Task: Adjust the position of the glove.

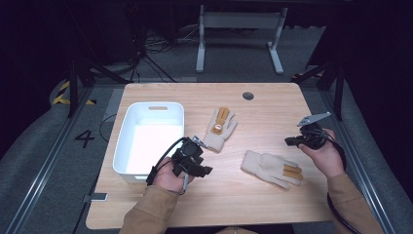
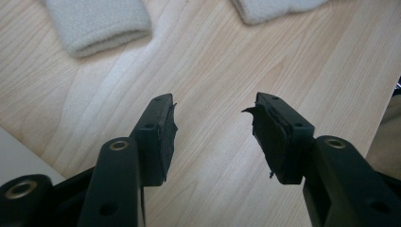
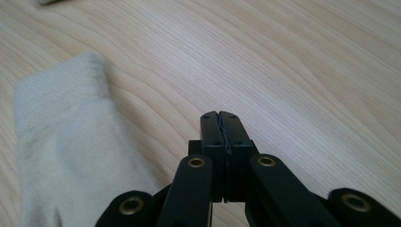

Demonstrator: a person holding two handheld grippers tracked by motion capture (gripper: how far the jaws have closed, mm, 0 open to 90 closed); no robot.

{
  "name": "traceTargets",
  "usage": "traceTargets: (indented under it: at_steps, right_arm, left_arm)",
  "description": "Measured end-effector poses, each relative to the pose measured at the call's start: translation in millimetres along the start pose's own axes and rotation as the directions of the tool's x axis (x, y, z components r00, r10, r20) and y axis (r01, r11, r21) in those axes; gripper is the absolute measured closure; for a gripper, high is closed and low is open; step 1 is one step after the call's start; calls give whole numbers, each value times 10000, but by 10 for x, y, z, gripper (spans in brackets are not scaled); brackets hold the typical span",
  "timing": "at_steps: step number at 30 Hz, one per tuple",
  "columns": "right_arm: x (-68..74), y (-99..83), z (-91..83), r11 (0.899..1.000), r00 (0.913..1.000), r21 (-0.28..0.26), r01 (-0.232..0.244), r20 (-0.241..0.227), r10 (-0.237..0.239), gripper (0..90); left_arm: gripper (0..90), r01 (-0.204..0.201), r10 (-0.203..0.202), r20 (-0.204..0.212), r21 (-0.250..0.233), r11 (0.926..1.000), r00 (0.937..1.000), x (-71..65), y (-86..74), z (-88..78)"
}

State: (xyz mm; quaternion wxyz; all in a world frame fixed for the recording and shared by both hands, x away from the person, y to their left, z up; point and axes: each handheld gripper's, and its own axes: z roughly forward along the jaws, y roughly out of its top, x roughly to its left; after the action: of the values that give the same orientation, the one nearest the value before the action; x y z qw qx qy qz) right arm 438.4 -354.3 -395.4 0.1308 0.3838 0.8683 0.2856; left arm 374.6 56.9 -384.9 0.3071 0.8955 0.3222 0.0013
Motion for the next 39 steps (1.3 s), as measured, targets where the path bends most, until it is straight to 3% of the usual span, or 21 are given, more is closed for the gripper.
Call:
traceTargets:
  at_steps: [14, 28, 39]
  right_arm:
    - [426, 243, 354, 9952, 9922, -138, 966, -775, -974, 896]
    - [581, 301, 636, 9916, 9883, 185, 1277, -866, -1257, 895]
    - [632, 295, 678, 9887, 9858, 383, 1450, -910, -1411, 895]
  left_arm:
    - [480, -14, 13, -117, -109, 9999, 9999, 3, -15, -47]
    - [481, -154, 153, -95, -64, 9999, 9998, -19, -12, -40]
    - [477, -227, 227, -104, 60, 9997, 9997, -31, -7, -9]
